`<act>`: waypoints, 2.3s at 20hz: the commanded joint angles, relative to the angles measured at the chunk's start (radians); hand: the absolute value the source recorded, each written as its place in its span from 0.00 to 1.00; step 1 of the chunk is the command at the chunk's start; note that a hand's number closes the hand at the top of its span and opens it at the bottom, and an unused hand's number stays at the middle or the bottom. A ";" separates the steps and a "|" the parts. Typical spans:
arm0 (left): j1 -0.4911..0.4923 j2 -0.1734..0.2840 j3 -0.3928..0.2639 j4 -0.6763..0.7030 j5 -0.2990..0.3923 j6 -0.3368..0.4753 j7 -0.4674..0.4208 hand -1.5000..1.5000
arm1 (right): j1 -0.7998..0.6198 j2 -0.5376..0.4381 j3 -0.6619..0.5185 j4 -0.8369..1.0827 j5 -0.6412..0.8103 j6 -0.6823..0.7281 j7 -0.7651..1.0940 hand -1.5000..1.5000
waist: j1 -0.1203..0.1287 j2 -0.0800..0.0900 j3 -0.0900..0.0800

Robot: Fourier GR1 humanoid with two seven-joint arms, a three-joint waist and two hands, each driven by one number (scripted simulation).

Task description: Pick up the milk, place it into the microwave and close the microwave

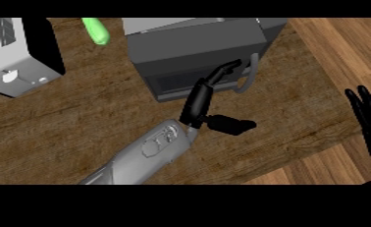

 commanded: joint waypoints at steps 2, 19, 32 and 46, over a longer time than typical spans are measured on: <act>-0.081 -0.001 0.027 0.050 0.052 0.030 -0.029 0.00 | -0.024 -0.022 0.004 -0.013 -0.048 0.036 0.022 0.00 | -0.034 0.006 0.002; -0.174 -0.001 0.025 0.149 0.178 0.052 -0.119 0.00 | -0.122 -0.082 0.004 -0.008 -0.159 0.063 0.104 0.00 | -0.079 0.032 0.004; -0.185 0.000 0.006 0.186 0.249 0.068 -0.194 0.00 | -0.152 -0.132 -0.019 0.011 -0.221 0.074 0.148 0.00 | -0.106 0.034 0.005; -0.198 0.000 -0.007 0.208 0.316 0.080 -0.265 0.00 | -0.180 -0.166 -0.022 0.027 -0.280 0.096 0.183 0.00 | -0.125 0.036 0.007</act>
